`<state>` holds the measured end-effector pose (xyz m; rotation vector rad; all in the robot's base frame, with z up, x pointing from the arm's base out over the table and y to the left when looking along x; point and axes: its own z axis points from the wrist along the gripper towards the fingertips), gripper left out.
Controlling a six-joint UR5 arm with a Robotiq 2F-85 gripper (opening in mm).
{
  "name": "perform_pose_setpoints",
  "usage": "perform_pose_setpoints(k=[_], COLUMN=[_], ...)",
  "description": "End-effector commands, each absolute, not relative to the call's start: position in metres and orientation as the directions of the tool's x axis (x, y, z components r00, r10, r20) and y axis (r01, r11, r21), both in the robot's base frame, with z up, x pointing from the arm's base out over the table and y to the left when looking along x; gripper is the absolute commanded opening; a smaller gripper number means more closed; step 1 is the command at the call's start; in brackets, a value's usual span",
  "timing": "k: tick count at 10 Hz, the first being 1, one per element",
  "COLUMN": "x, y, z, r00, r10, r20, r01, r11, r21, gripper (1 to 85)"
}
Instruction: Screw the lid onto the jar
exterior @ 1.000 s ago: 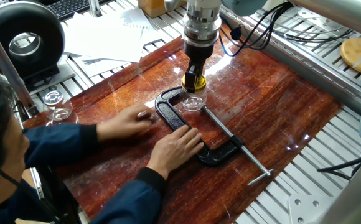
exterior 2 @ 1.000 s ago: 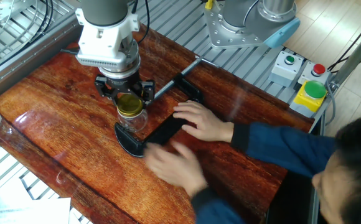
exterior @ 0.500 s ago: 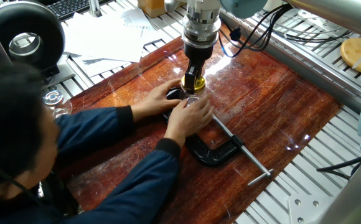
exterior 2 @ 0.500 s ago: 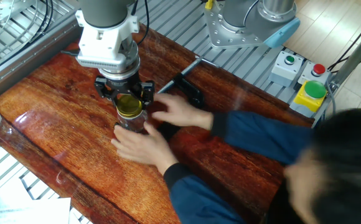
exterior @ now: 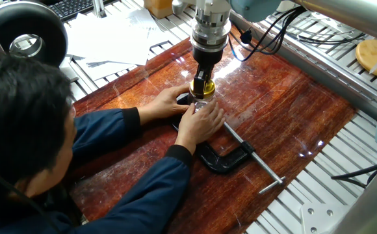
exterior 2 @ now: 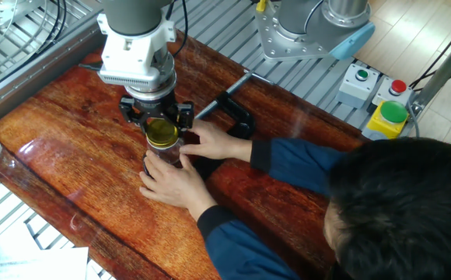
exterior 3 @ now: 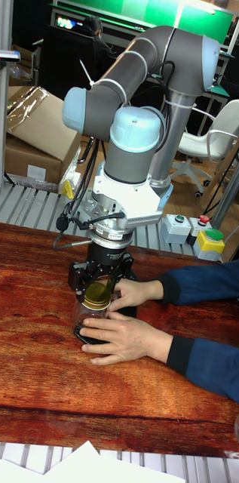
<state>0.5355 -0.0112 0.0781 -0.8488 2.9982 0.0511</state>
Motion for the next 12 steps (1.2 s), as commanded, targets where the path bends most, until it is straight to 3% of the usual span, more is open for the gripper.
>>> perform_pose_setpoints(k=[1,3,6,7,12], x=[0.539,0.538,0.543,0.543,0.532], y=[-0.011,-0.007,-0.003,-0.004,0.001], z=[0.084,0.082,0.079,0.078,0.097], r00=[-0.833,-0.829,-0.808,-0.804,-0.808], r10=[-0.552,-0.556,-0.583,-0.589,-0.585], r20=[-0.048,-0.054,-0.087,-0.084,-0.071], r01=[-0.554,-0.559,-0.589,-0.594,-0.589], r11=[0.831,0.827,0.806,0.803,0.804], r21=[0.056,0.059,0.059,0.053,0.078], gripper=[56.0,63.0,82.3,85.0,85.0])
